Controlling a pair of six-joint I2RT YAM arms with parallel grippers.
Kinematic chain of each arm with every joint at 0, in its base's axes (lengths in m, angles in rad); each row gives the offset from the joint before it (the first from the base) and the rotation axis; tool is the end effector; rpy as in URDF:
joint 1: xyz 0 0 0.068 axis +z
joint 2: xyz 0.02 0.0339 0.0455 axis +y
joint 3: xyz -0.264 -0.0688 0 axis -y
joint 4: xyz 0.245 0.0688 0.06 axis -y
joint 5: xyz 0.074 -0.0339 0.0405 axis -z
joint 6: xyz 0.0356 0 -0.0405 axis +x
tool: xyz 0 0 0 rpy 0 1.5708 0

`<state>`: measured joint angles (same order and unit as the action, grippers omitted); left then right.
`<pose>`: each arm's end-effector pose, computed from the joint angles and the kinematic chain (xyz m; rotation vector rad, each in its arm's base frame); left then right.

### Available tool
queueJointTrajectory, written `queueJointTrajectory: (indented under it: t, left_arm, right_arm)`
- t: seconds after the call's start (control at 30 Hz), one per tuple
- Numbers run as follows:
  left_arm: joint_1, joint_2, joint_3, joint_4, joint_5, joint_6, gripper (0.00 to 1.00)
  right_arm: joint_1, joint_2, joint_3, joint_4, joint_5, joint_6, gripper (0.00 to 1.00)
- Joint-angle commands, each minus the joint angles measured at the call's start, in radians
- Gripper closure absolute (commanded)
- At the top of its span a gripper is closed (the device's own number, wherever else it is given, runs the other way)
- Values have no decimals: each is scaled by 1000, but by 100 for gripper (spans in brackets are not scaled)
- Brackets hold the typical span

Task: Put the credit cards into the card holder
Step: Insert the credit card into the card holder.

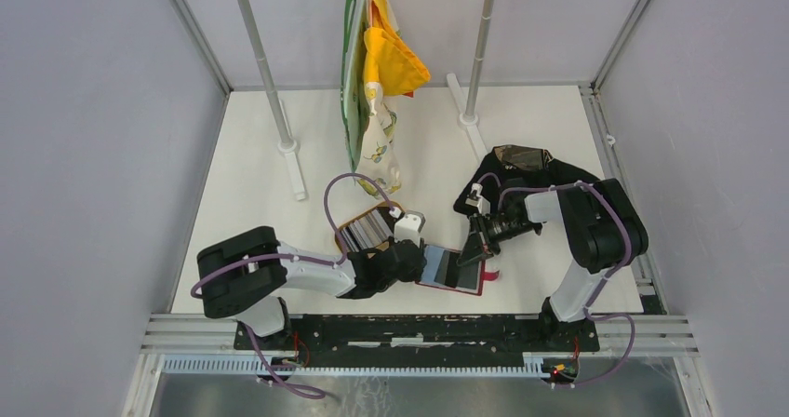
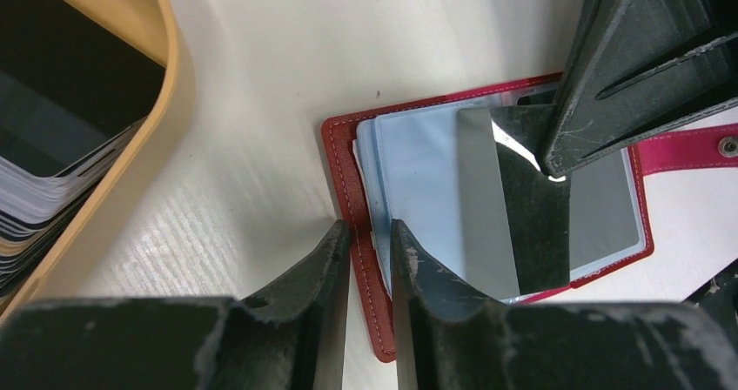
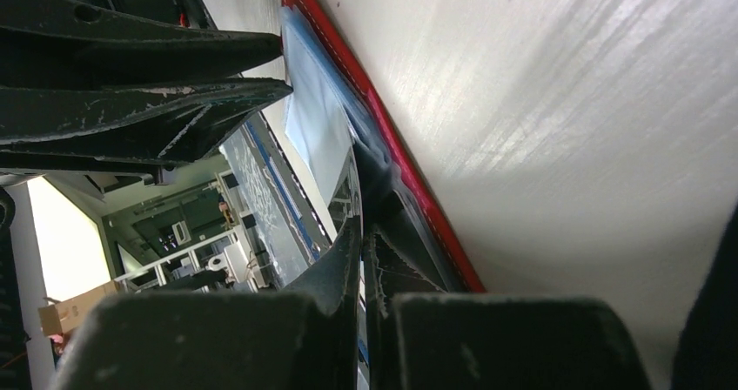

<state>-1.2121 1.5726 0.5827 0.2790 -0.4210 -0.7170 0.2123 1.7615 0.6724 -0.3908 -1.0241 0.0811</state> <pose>0.1139 -0.2625 0.1361 0.3392 2.2464 -0.5768 0.2332 0.0814 0.0913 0.2441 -2.6706 -1.5084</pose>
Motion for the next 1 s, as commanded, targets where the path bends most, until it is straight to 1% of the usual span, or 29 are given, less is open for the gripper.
queueJointTrajectory:
  t: [0.0, 0.13, 0.43, 0.5, 0.63, 0.7, 0.83, 0.97]
  left_arm:
    - [-5, 29, 26, 47, 72, 33, 71]
    - [-4, 40, 33, 65, 96, 31, 71]
    - [-5, 39, 38, 85, 114, 17, 70]
    - [-5, 20, 32, 81, 98, 8, 65]
    - [-5, -46, 19, 54, 64, 3, 52]
    - [-4, -74, 20, 41, 73, 13, 49]
    - [-7, -113, 29, 36, 129, 19, 50]
    - [-26, -114, 60, 41, 167, -9, 58]
  right_arm:
    - [14, 21, 27, 5, 19, -20, 97]
    - [18, 24, 26, 20, 9, -20, 96]
    - [23, 46, 23, 31, -8, -23, 89]
    - [24, 46, 26, 28, -8, -31, 86]
    - [23, 51, 39, 8, -6, -55, 83]
    - [22, 53, 42, 3, -3, -63, 83]
    - [21, 51, 47, -5, 2, -72, 82]
    - [22, 46, 50, -13, 2, -73, 81]
